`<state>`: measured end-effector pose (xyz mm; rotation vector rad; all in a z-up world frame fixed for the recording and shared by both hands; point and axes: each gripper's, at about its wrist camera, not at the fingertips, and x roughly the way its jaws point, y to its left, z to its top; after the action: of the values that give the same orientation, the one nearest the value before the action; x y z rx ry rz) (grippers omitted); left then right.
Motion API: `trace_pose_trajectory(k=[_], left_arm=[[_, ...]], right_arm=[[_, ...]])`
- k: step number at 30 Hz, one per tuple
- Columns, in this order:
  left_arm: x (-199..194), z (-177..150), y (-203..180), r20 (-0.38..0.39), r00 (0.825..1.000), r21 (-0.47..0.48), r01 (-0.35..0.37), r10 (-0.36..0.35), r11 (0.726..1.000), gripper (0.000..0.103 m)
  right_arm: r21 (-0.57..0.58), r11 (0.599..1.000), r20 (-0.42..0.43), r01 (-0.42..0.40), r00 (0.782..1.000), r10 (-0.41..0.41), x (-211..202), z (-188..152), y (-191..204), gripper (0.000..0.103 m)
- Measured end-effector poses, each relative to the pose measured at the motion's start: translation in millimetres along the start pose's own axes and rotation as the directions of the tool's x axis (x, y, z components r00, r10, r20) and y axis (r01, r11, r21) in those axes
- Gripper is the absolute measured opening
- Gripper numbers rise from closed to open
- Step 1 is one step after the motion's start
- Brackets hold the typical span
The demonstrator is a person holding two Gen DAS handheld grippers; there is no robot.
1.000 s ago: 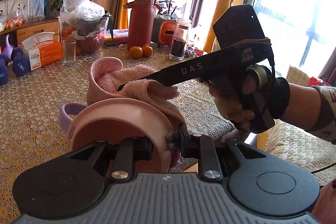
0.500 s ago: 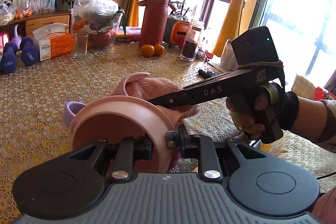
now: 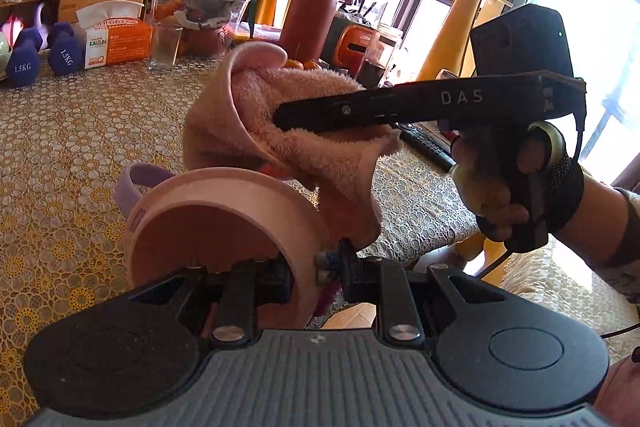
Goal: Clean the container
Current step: 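Wipe the towel along the bowl's rim with the right tool, then tilt the bowl with the left tool while the right tool wipes inside it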
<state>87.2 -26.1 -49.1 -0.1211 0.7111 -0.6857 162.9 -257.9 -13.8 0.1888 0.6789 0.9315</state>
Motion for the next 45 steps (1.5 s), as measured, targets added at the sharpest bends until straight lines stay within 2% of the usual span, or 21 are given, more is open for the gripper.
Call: trace_pose_trajectory(k=[3, 6, 8, 22, 24, 25, 27, 28, 29, 34, 38, 39, 41, 42, 44, 45], left_arm=[[0, -4, -2, -0.010, 1.000, 0.006, -0.002, 0.002, 1.000, 0.021], [-2, -6, -1, -0.011, 1.000, -0.004, 0.000, 0.000, 1.000, 0.021], [-2, -7, -1, -0.009, 1.000, -0.008, 0.001, -0.001, 1.000, 0.021], [-11, -7, 10, 0.013, 1.000, -0.147, 0.022, -0.020, 0.989, 0.022], [-12, -4, 13, 0.016, 1.000, -0.174, 0.024, -0.022, 0.984, 0.026], [-12, -3, 13, 0.019, 1.000, -0.182, 0.026, -0.023, 0.983, 0.032], [-12, 3, 14, 0.020, 1.000, -0.187, 0.024, -0.021, 0.982, 0.048], [-11, 6, 14, 0.018, 1.000, -0.184, 0.016, -0.013, 0.983, 0.061], [-10, 9, 14, 0.018, 1.000, -0.181, 0.011, -0.008, 0.983, 0.064], [-5, 13, 24, 0.007, 1.000, -0.209, 0.026, -0.025, 0.978, 0.064], [-1, 9, 23, -0.019, 1.000, -0.202, 0.016, -0.020, 0.979, 0.062], [-1, 8, 21, -0.023, 1.000, -0.194, 0.015, -0.020, 0.981, 0.059], [1, 6, 18, -0.036, 0.999, -0.169, -0.004, -0.002, 0.986, 0.045], [1, 5, 16, -0.036, 0.999, -0.158, -0.001, -0.005, 0.987, 0.042], [-1, 4, 11, -0.025, 1.000, -0.138, 0.002, -0.005, 0.990, 0.031], [-2, 5, 7, -0.024, 1.000, -0.120, -0.009, 0.007, 0.993, 0.030]], right_arm=[[-0.036, 0.999, -0.015, -0.041, 0.999, 0.040, 9, 3, 13, 0.012], [-0.080, 0.996, -0.054, -0.046, 0.998, 0.041, 22, 0, 24, 0.012], [-0.066, 0.997, -0.055, -0.048, 0.998, 0.044, 25, -2, 22, 0.012], [-0.028, 1.000, -0.053, 0.012, 0.999, -0.014, 24, -13, 7, 0.012], [-0.019, 1.000, -0.049, 0.011, 0.999, -0.012, 23, -15, 6, 0.012], [-0.015, 1.000, -0.047, 0.010, 0.999, -0.011, 23, -15, 6, 0.012], [-0.009, 1.000, -0.045, 0.006, 0.999, -0.007, 22, -17, 6, 0.012], [-0.005, 1.000, -0.043, 0.003, 0.999, -0.003, 21, -18, 6, 0.012], [-0.001, 1.000, -0.041, 0.001, 0.999, -0.001, 20, -19, 6, 0.012], [0.053, 0.998, -0.027, -0.020, 0.999, 0.022, 11, -30, 0, 0.012], [0.069, 0.997, -0.054, 0.018, 0.998, -0.014, 8, -42, -9, 0.012], [0.064, 0.997, -0.072, 0.035, 0.997, -0.030, 9, -46, -10, 0.012], [0.027, 0.997, -0.108, 0.076, 0.991, -0.073, 11, -52, -10, 0.012], [0.004, 0.996, -0.120, 0.094, 0.988, -0.093, 12, -54, -9, 0.012], [-0.007, 0.994, -0.113, 0.113, 0.987, -0.113, 8, -56, -9, 0.012], [0.015, 0.994, -0.093, 0.109, 0.990, -0.107, 3, -55, -11, 0.012]])
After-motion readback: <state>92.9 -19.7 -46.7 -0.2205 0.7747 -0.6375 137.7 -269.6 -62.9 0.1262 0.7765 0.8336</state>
